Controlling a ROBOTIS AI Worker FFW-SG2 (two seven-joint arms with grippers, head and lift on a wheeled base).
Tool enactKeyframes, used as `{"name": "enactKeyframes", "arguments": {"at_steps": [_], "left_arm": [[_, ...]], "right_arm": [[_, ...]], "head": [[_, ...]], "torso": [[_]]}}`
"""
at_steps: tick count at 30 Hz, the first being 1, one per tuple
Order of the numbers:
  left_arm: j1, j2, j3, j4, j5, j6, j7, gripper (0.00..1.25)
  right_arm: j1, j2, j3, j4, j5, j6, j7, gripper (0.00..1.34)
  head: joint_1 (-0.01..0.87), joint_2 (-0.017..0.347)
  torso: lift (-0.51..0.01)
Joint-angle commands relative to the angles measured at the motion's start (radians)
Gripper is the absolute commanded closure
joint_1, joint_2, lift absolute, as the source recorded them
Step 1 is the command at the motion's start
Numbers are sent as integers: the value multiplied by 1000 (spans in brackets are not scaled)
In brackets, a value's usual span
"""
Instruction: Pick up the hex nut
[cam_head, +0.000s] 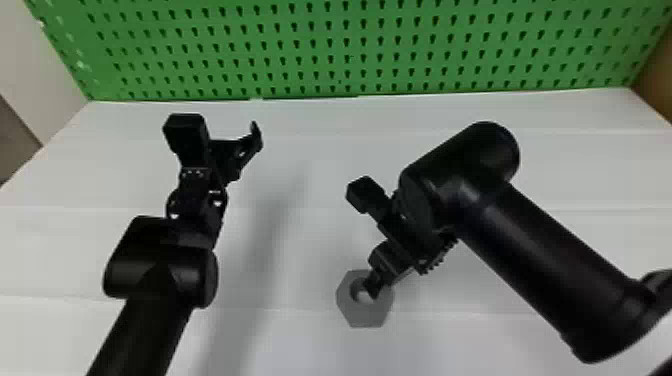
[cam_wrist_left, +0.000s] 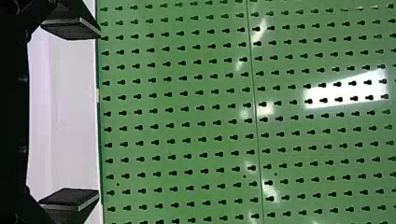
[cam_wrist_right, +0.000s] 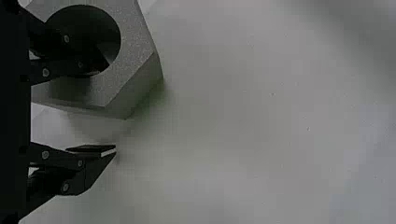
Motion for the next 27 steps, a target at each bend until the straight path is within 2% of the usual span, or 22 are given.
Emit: {"name": "enactKeyframes", "arguments": {"at_steps": [1,16,27], "left_arm": [[0,0,1,0,-1,-1,0,88],[3,0,4,0,-1,-6,0,88],[6,0,4,0,1,-6,0,88]], "right_arm": [[0,0,3,0,3,6,0,1056],[3,-1,-16,-6,3,6,0,1056],[32,-14,-103,-93,11,6,0,1056]], "head": [[785,149],[785,149],[785,149]], "torso": [[-85],[-85],[-85]]}}
